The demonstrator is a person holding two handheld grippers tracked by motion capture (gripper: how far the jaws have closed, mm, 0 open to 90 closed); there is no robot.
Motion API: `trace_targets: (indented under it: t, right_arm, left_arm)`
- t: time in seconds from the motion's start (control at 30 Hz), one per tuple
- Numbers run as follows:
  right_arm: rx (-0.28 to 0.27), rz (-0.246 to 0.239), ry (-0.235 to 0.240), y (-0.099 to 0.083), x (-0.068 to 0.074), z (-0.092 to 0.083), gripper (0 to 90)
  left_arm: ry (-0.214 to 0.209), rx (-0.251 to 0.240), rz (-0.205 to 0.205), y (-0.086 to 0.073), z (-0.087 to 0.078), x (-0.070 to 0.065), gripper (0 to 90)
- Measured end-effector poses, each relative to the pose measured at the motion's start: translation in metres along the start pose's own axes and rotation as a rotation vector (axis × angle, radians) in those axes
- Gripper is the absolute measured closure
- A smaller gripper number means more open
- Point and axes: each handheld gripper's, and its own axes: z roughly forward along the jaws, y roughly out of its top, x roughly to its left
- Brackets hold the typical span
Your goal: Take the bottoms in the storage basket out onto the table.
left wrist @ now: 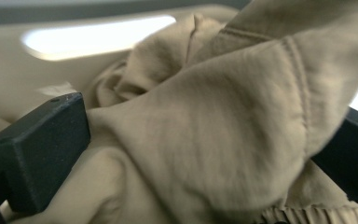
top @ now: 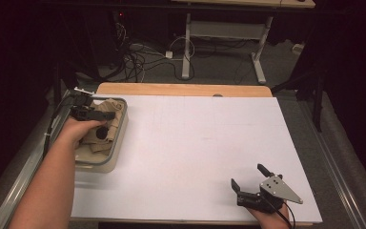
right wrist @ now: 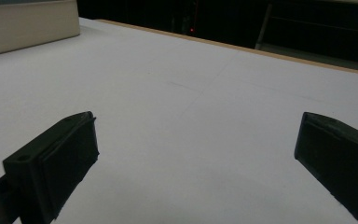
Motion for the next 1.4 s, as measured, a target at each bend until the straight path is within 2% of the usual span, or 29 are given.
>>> trace_targets:
  t: [0.13, 0.3, 0.6, 0.63, 0.7, 0.77, 0.83, 0.87, 0.93, 1.03, 1.17, 1.27, 1.4]
  right_arm:
    - [0.002, 0.004, -0.001, 0.0, 0.0, 0.0, 0.4]
    - [0.0, 0.007, -0.001, 0.0, 0.001, 0.0, 0.4]
    - [0.005, 0.008, -0.003, -0.001, 0.001, 0.0, 0.4]
    - [0.005, 0.006, -0.002, -0.001, 0.001, 0.0, 0.4]
    - [0.006, 0.006, 0.0, -0.001, 0.001, 0.001, 0.4]
    - [0.007, 0.005, 0.001, -0.001, 0.001, 0.001, 0.5]
    - [0.009, 0.005, 0.002, -0.002, 0.001, 0.002, 0.4]
    - [0.01, 0.005, 0.001, -0.002, 0.002, 0.002, 0.4]
    - [0.009, 0.007, 0.001, -0.002, 0.001, 0.001, 0.4]
    - [0.007, 0.009, -0.001, -0.003, 0.0, -0.001, 0.4]
    - [0.01, 0.012, -0.006, -0.003, 0.0, -0.001, 0.5]
    - [0.01, 0.01, -0.005, -0.003, 0.0, -0.001, 0.5]
    - [0.01, 0.013, -0.004, -0.003, 0.0, -0.001, 0.5]
  left_arm:
    - [-0.001, 0.065, -0.028, 0.005, 0.014, 0.01, 0.0]
    - [-0.022, 0.154, -0.034, 0.012, 0.031, 0.015, 0.0]
    - [-0.055, 0.353, -0.012, 0.015, 0.059, 0.014, 0.7]
    - [-0.058, 0.364, -0.015, 0.014, 0.061, 0.014, 1.7]
    - [-0.065, 0.417, -0.007, 0.012, 0.066, 0.014, 4.6]
    - [-0.065, 0.487, 0.027, 0.009, 0.074, 0.011, 8.8]
    - [-0.071, 0.523, 0.021, 0.004, 0.079, 0.01, 13.5]
    - [-0.074, 0.532, 0.012, 0.0, 0.081, 0.011, 15.8]
    - [-0.075, 0.516, 0.012, -0.004, 0.081, 0.012, 20.2]
    - [-0.066, 0.528, 0.017, -0.004, 0.081, 0.011, 26.0]
    - [-0.032, 0.545, 0.057, -0.006, 0.082, 0.007, 31.9]
    - [-0.006, 0.539, 0.081, -0.008, 0.08, 0.003, 36.9]
    - [-0.003, 0.526, 0.103, -0.011, 0.077, -0.001, 42.5]
